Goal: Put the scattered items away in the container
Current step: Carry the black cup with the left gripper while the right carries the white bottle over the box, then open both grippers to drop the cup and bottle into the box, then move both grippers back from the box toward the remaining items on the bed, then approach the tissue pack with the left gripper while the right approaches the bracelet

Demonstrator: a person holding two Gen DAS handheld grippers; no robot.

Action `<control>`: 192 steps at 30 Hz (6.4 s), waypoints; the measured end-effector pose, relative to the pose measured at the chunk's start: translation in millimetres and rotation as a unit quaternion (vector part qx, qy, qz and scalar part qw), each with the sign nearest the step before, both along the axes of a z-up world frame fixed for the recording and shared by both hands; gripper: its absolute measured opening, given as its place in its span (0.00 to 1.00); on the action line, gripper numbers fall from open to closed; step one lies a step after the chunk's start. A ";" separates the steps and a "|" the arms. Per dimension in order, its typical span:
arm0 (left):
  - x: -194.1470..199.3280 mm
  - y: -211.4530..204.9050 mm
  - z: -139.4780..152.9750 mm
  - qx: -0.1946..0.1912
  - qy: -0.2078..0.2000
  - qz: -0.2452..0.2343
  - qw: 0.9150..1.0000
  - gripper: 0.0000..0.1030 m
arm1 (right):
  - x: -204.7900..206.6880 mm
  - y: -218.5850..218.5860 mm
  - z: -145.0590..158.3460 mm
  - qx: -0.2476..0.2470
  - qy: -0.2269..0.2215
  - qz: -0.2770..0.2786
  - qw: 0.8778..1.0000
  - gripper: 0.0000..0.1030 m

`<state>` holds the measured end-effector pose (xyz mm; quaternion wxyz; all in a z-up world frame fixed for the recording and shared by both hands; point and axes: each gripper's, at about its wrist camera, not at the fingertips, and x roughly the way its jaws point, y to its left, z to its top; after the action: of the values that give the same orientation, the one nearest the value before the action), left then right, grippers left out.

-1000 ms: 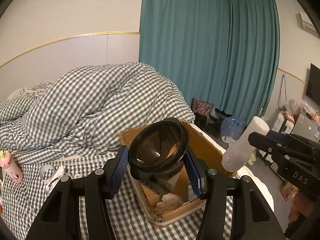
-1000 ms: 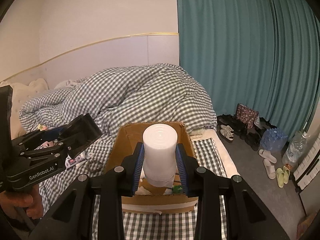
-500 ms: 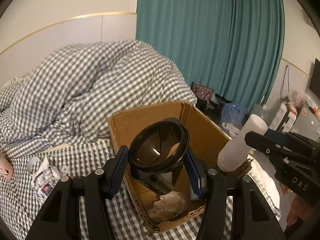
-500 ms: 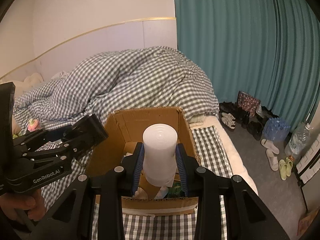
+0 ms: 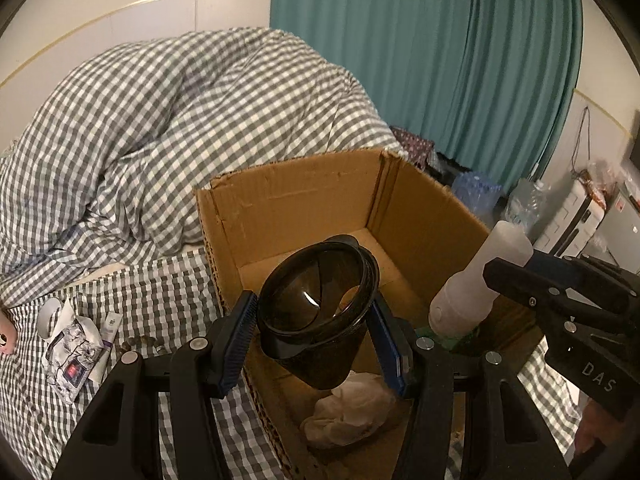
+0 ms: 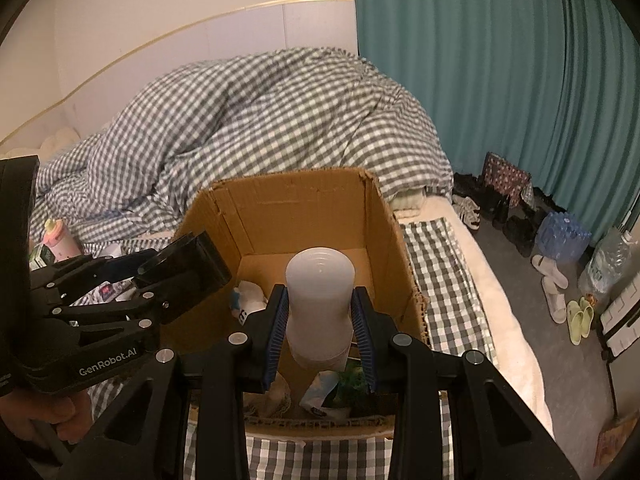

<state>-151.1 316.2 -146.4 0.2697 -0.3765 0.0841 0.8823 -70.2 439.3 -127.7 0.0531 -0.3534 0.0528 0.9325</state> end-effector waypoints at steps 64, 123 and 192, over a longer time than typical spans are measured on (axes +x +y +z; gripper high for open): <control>118.5 -166.6 151.7 0.083 0.134 0.074 0.985 0.75 | 119.9 -114.9 136.7 0.052 0.143 0.018 0.988 0.57; 131.1 -305.7 153.5 0.071 0.159 0.187 0.967 1.00 | 111.0 -236.2 131.7 0.054 0.145 0.087 0.984 1.00; -59.3 -327.5 -61.7 -0.002 -0.029 0.232 0.972 1.00 | -102.2 -269.4 -71.7 0.027 -0.048 0.154 0.987 1.00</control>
<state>-210.4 -11.3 -208.1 0.0588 -0.4121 -0.0120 0.9092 -172.4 169.9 -199.5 -0.0790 -0.4003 -0.0296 0.9125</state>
